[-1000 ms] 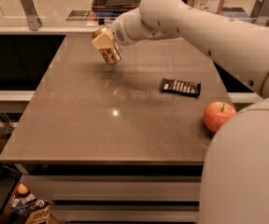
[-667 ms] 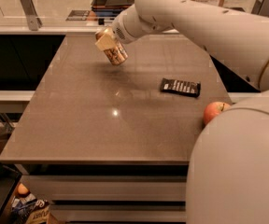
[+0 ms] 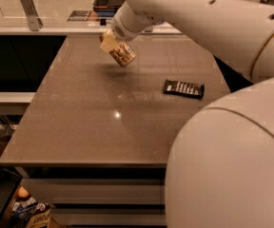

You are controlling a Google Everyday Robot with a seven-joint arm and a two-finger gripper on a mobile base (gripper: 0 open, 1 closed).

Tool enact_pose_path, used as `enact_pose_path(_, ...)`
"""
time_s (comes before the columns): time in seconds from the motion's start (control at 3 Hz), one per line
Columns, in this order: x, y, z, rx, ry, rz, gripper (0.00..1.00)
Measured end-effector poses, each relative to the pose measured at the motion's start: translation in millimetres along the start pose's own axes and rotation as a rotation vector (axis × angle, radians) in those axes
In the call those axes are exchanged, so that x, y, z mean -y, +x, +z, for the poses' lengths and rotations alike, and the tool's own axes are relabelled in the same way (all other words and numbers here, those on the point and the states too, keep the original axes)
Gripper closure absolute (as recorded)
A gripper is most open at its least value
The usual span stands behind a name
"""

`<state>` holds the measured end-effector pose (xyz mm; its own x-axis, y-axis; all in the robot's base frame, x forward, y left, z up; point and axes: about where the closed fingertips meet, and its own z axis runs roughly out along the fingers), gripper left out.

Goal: Knock orange can over

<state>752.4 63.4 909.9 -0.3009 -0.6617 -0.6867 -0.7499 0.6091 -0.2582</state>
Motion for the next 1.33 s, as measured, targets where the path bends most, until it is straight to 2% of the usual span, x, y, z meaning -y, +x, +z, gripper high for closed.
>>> enact_pose_path(0.33,1,1,5,-0.090,0.022,-0.048,1.00)
enact_pose_path(0.67,0,0,16,-0.163,0.017,-0.095,1.00)
enact_pose_path(1.0,-6,5,35,-0.196,-0.011,-0.115,1.00)
enact_pose_path(1.33,-14,10,55,-0.187,-0.048,-0.114,1.00)
